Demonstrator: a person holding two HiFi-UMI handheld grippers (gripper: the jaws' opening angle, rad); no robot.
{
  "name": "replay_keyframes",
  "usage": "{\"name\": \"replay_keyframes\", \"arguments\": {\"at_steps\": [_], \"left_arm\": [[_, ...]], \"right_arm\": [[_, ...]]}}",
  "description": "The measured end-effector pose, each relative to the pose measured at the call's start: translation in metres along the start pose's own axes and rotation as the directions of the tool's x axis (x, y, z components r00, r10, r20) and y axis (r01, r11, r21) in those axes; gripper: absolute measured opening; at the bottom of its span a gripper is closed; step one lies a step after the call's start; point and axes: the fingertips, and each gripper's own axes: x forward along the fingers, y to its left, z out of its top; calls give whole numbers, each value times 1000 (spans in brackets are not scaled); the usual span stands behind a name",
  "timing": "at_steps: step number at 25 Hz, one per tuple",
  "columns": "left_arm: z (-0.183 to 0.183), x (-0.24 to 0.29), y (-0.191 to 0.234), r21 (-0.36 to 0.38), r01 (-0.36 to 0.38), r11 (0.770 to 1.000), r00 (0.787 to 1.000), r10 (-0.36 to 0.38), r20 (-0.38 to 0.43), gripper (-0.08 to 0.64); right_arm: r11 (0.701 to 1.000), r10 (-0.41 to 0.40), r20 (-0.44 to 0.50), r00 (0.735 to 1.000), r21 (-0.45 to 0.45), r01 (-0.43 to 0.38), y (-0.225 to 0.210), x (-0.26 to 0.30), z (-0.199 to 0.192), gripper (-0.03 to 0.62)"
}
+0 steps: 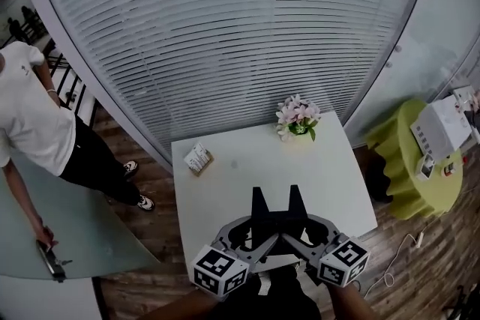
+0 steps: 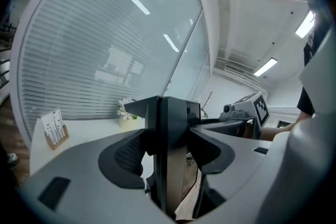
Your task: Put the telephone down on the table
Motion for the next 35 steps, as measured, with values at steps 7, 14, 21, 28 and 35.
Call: {"name": "replay_keyframes", "arguments": {"at_steps": [7, 14, 21, 28, 35], "left_arm": [[-35, 46, 44, -151, -66, 986, 996, 55, -75, 255], [-64, 101, 80, -270, -121, 955, 986, 84, -145, 255], [-94, 142, 121, -334, -175, 926, 971, 105, -216, 255], [-115, 167, 148, -384, -219, 897, 958, 124, -257, 255], [-125, 182, 163, -403, -238, 883, 953, 134, -270, 255]], "right_arm": [[995, 63, -153, 986, 81, -51, -55, 39, -34, 252], [980, 121, -257, 959, 184, -74, -115, 68, -62, 250], [956, 183, -349, 919, 280, -85, -164, 104, -95, 250], [947, 215, -400, 891, 309, -90, -194, 128, -115, 250], [936, 227, -404, 886, 341, -85, -211, 141, -126, 250]]}}
